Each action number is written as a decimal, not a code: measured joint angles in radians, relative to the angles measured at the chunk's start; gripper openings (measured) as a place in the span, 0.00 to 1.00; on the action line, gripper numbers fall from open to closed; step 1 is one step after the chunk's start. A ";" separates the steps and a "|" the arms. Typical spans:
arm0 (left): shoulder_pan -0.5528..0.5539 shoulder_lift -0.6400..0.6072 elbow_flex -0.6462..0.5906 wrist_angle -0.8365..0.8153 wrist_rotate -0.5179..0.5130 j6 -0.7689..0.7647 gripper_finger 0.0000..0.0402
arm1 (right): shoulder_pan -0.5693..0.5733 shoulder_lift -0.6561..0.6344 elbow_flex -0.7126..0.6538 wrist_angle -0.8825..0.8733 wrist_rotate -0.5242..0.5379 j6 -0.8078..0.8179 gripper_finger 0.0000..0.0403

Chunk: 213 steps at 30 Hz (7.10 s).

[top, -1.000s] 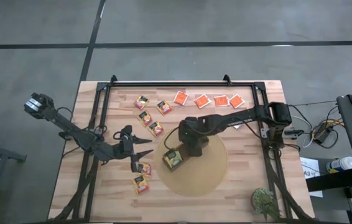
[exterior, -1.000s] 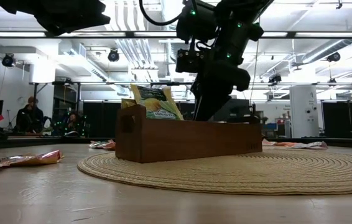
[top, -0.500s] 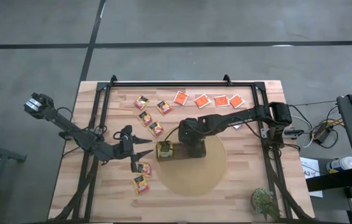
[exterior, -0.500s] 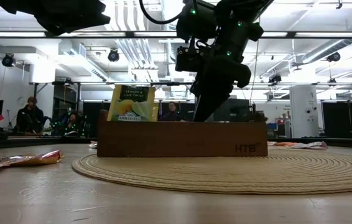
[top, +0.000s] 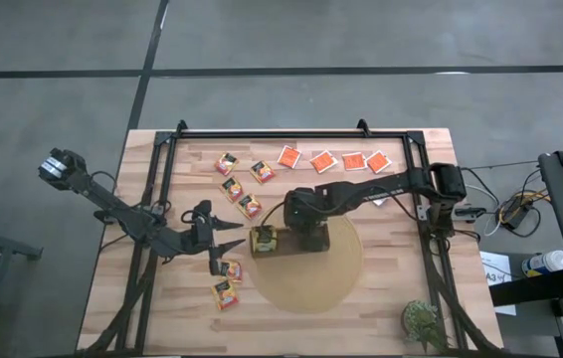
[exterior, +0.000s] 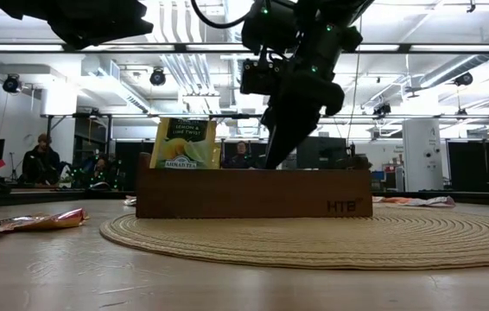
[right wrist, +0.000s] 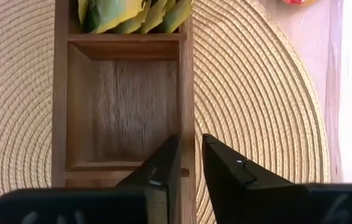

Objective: Pick & Place Tea
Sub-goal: Put the yellow tea bag into the middle section of the wooden organizer

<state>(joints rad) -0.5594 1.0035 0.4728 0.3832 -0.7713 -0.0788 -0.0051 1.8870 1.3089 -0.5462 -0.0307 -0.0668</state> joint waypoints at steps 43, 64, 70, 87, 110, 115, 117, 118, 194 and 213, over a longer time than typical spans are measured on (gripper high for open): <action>0.002 -0.142 -0.002 -0.172 -0.128 -0.076 0.43 | 0.009 -0.810 -0.551 0.431 -0.004 -0.025 0.07; 0.002 -0.135 -0.002 -0.175 -0.136 -0.119 0.43 | 0.008 -1.586 -0.912 0.588 0.000 -0.152 0.07; 0.002 -0.135 -0.003 -0.175 -0.136 -0.135 0.43 | 0.008 -1.743 -1.019 0.641 0.002 -0.194 0.07; 0.002 -0.132 -0.003 -0.175 -0.131 -0.166 0.43 | 0.002 -1.887 -1.283 0.864 0.058 -0.236 0.07; 0.004 -0.128 -0.003 -0.175 -0.116 -0.233 0.43 | 0.002 -1.885 -1.277 0.647 -0.014 -0.252 0.07; 0.004 -0.128 -0.003 -0.166 -0.116 -0.222 0.43 | 0.002 -1.885 -1.283 0.578 -0.002 -0.240 0.07; 0.004 -0.128 -0.003 -0.140 -0.117 -0.218 0.43 | 0.002 -1.884 -1.283 0.553 0.053 -0.272 0.07; 0.004 -0.128 -0.003 -0.125 -0.117 -0.218 0.43 | 0.002 -1.884 -1.283 0.541 0.096 -0.279 0.07; -0.363 1.012 1.045 -1.408 0.258 -1.523 0.37 | -0.002 -1.864 -1.283 0.553 0.346 -0.221 0.07; -0.332 1.036 0.925 -1.382 0.273 -1.517 0.36 | -0.002 -1.865 -1.283 0.553 0.346 -0.221 0.07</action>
<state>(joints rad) -0.8913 2.0399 1.3977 -0.9987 -0.4988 -1.5957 -0.0071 0.0219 0.0257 0.0071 0.3153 -0.2878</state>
